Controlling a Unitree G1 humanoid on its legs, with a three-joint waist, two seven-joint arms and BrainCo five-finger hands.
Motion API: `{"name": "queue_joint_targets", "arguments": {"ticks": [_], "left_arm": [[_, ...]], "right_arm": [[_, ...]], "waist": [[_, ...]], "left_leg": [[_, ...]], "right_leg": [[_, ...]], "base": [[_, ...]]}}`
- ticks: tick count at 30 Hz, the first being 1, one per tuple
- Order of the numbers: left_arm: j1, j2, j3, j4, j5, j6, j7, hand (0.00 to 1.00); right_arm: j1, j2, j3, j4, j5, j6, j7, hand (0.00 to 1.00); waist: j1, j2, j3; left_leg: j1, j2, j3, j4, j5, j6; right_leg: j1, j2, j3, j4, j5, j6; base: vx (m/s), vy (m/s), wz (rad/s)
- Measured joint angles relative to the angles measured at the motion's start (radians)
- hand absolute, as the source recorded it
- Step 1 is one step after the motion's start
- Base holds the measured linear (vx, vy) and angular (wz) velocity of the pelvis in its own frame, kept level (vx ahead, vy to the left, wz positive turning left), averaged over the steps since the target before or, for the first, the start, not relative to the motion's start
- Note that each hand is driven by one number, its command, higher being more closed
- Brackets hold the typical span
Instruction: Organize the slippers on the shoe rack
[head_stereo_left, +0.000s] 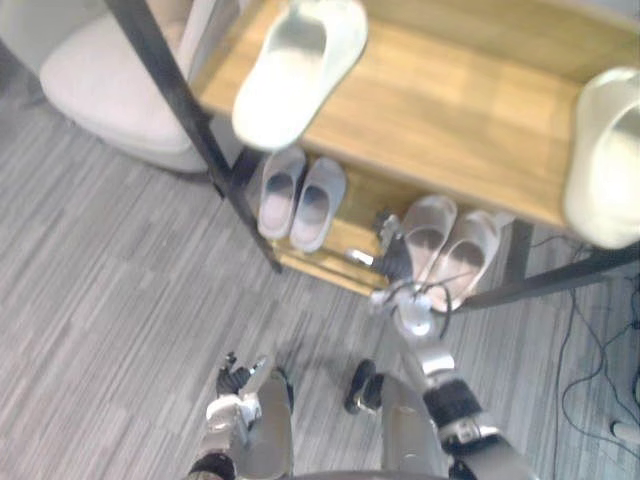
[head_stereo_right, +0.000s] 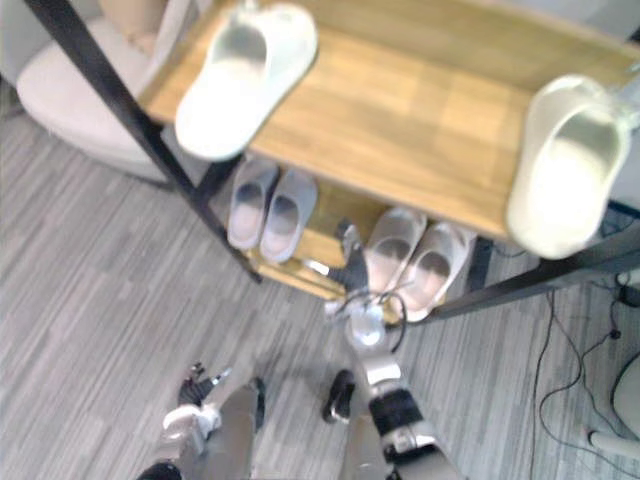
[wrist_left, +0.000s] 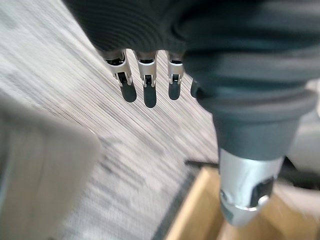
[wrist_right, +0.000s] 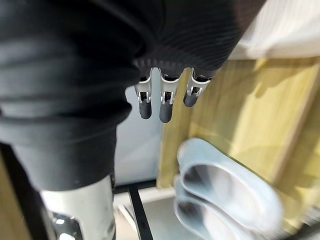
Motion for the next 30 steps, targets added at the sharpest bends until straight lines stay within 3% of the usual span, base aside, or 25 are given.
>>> {"name": "queue_joint_targets", "arguments": {"ticks": [5,6,12,16,20,26,30], "left_arm": [[0.023,-0.011,-0.079,0.044,0.021,0.015,-0.029,0.00],[0.029,-0.008,-0.095,0.057,0.032,0.016,-0.035,0.00],[0.043,0.026,-0.157,0.058,0.050,0.019,-0.049,0.00],[0.054,0.033,-0.169,0.059,0.050,0.019,-0.049,0.00],[0.063,0.039,-0.198,0.076,0.052,0.020,-0.049,0.00],[0.059,0.041,-0.248,0.081,0.075,0.022,-0.050,0.00],[0.047,0.039,-0.395,0.058,0.091,0.022,-0.051,0.00]], "right_arm": [[0.131,-0.011,-0.022,0.019,-0.068,0.002,0.055,0.00],[0.168,-0.012,-0.054,0.070,-0.071,0.008,0.072,0.00],[0.236,-0.036,-0.149,0.256,-0.113,0.025,0.101,0.00],[0.256,-0.050,-0.236,0.456,-0.116,0.031,0.099,0.00],[0.272,-0.048,-0.246,0.563,-0.112,0.038,0.094,0.00],[0.305,-0.044,-0.301,0.642,-0.096,0.039,0.092,0.00],[0.306,-0.042,-0.316,0.658,-0.082,0.039,0.091,0.00]], "waist": [[-0.035,-0.003,-0.057],[-0.055,0.001,-0.070],[-0.059,0.012,-0.089],[-0.064,0.042,-0.114],[-0.064,0.044,-0.119],[-0.067,0.034,-0.125],[-0.069,0.030,-0.129]], "left_leg": [[0.141,-0.006,0.026,-0.199,0.082,0.004],[0.184,-0.007,0.026,-0.266,0.115,0.005],[0.248,-0.010,0.050,-0.330,0.154,0.007],[0.280,-0.016,0.054,-0.374,0.168,0.024],[0.298,-0.022,0.076,-0.396,0.179,0.030],[0.318,-0.023,0.079,-0.408,0.172,0.027],[0.349,-0.021,0.077,-0.426,0.172,0.027]], "right_leg": [[0.113,0.031,0.006,-0.171,0.073,0.022],[0.160,0.044,-0.002,-0.244,0.108,0.028],[0.253,0.070,0.013,-0.396,0.195,0.036],[0.324,0.094,0.031,-0.544,0.280,0.041],[0.372,0.104,0.047,-0.644,0.340,0.048],[0.380,0.111,0.069,-0.657,0.352,0.044],[0.401,0.116,0.074,-0.657,0.350,0.043]], "base": [[0.12,0.052,-0.13],[0.10,0.063,-0.01],[0.02,0.052,-0.10],[-0.06,0.036,-0.08],[-0.09,0.009,-0.16],[-0.09,-0.013,-0.11],[-0.01,-0.007,-0.02]]}}
